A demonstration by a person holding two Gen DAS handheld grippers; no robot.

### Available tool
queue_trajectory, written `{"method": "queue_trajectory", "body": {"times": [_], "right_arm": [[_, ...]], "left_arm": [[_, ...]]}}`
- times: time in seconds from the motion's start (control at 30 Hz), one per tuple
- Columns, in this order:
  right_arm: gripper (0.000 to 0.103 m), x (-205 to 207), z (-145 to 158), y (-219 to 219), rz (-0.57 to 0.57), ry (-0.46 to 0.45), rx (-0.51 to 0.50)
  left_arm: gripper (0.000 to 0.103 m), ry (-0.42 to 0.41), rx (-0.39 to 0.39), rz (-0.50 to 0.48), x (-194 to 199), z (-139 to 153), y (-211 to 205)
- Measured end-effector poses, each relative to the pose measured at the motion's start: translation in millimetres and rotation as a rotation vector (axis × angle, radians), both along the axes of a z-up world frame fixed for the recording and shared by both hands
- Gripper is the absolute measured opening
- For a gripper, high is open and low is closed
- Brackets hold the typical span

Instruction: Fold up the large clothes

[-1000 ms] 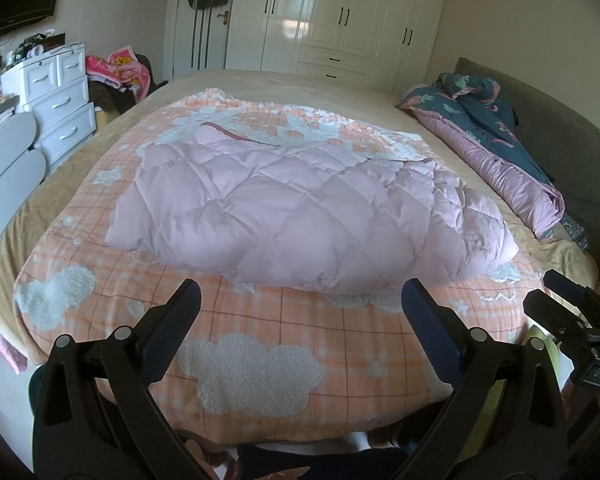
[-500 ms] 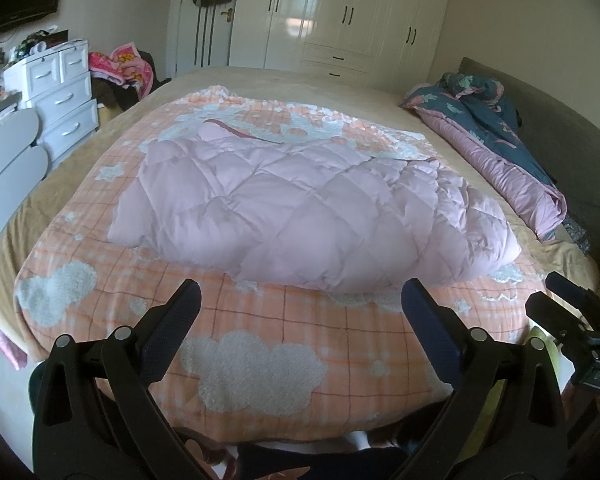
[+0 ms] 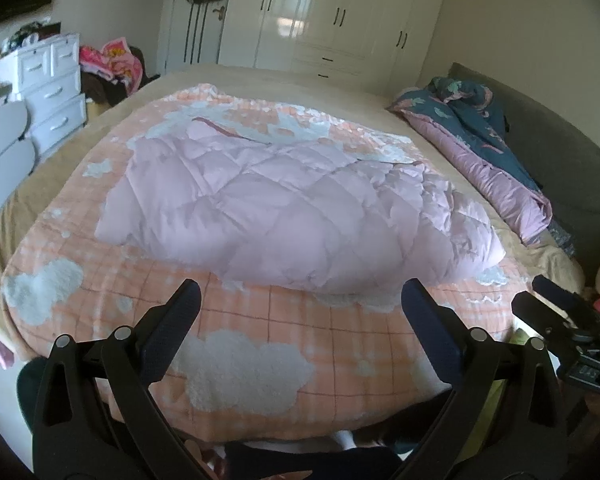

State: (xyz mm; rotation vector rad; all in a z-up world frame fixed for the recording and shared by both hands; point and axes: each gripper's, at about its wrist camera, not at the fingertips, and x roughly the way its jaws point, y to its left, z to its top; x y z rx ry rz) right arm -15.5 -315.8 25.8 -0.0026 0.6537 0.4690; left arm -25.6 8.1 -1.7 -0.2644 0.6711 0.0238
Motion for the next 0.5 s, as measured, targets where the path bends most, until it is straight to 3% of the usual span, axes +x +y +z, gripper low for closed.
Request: {"method": "queue_trajectory", "body": {"times": [0.27,0.37,0.43,0.5], "right_arm": [[0.099,7.5,-0.7,-31.6,-0.103,-0.002,0.014],[0.099,15.6,-6.6,-81.1,-0.251,-0.012,0.026],[0.099,23.6,-18.5,-137.2,-0.423,-0.003,0.024],[0.099,30.5,-42.7,-217.6,-0.679,0.027,-0.017]], "left_arm": [[0.094,0.047,-0.013,0.099,6.1,-13.1,34.7],[0.094,0.094,-0.046,0.210,18.1,-22.7,80.4],[0.094,0.101,-0.067,0.310,26.5,-26.4,124.1],[0.094,0.117,-0.047,0.435,35.6,-29.6,176.1]]}}
